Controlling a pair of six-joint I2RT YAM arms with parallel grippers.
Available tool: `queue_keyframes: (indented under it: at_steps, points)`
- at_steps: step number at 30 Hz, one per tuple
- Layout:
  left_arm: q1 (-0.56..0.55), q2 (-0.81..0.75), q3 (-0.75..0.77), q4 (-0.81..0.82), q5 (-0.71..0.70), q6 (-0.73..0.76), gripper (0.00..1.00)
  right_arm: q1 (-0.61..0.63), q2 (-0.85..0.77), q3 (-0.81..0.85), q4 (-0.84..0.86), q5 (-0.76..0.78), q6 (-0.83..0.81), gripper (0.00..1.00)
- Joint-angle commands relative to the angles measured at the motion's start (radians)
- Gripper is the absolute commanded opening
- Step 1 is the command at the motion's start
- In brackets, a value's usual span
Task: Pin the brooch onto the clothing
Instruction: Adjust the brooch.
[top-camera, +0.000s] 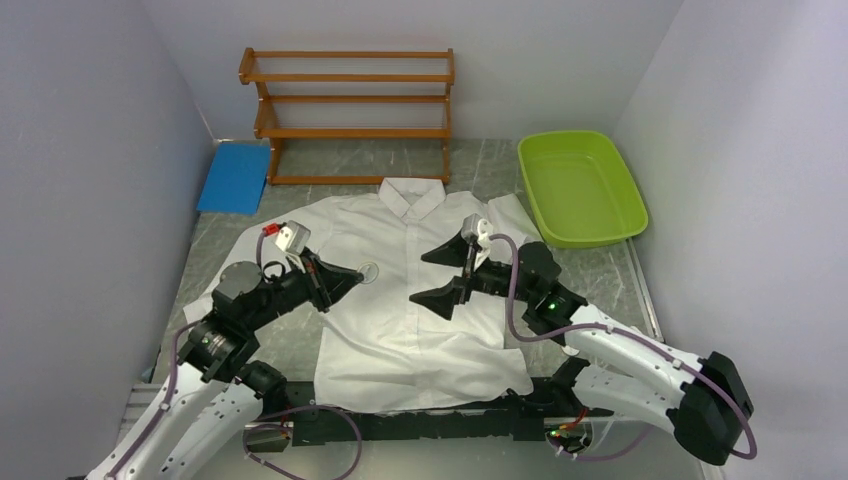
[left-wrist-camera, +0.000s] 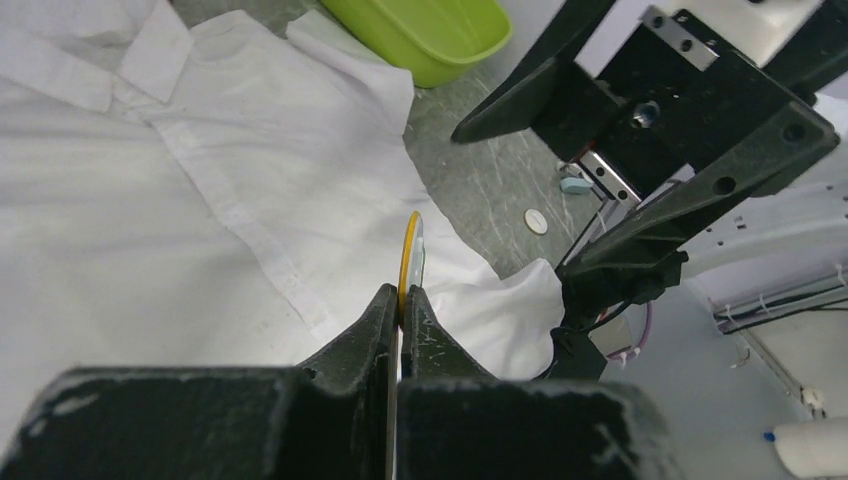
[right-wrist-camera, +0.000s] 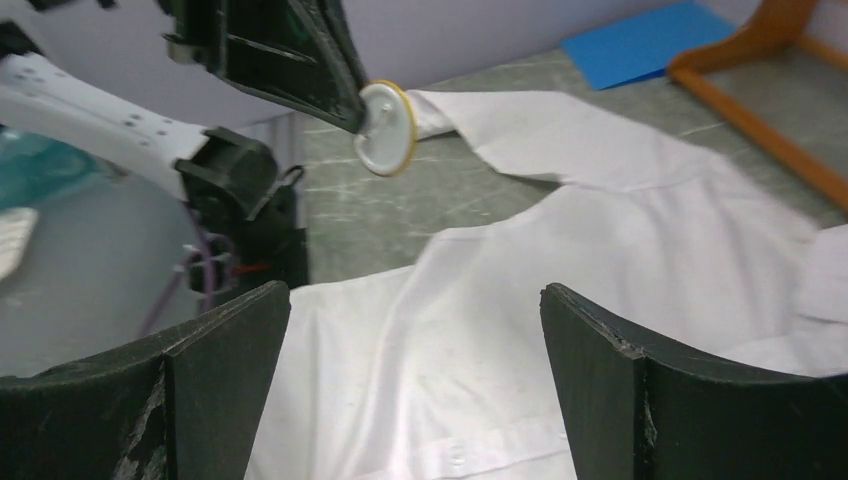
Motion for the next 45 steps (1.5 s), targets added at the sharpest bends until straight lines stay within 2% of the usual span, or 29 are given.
queue_keyframes:
  at_steps: [1,7,12,16,25,31,33,38,45]
  points:
    - [-0.002,0.044,-0.044,0.243,0.116,0.042,0.03,-0.015,0.035,-0.026,0.244,-0.169,0.263,1.00]
    - [-0.003,0.199,0.000,0.360,0.270,0.019,0.03,-0.018,0.002,-0.057,0.296,-0.053,0.362,1.00]
    - [-0.004,0.274,0.018,0.383,0.304,-0.032,0.03,-0.018,0.052,0.026,0.132,-0.036,0.385,0.99]
    - [-0.006,0.280,0.005,0.407,0.312,-0.068,0.03,-0.018,0.101,0.090,0.029,-0.016,0.390,0.91]
    - [-0.009,0.259,-0.015,0.384,0.304,-0.084,0.03,-0.018,0.141,0.138,0.002,-0.030,0.387,0.77]
    - [-0.011,0.271,-0.030,0.394,0.315,-0.108,0.03,-0.018,0.170,0.130,0.069,-0.064,0.414,0.76]
    - [-0.012,0.271,-0.034,0.395,0.318,-0.112,0.03,-0.018,0.181,0.137,0.061,-0.060,0.415,0.76]
    - [-0.013,0.262,-0.033,0.366,0.316,-0.096,0.02,-0.018,0.206,0.172,0.036,-0.074,0.401,0.68]
    - [-0.015,0.258,-0.044,0.350,0.318,-0.094,0.03,-0.018,0.226,0.196,0.035,-0.080,0.386,0.68]
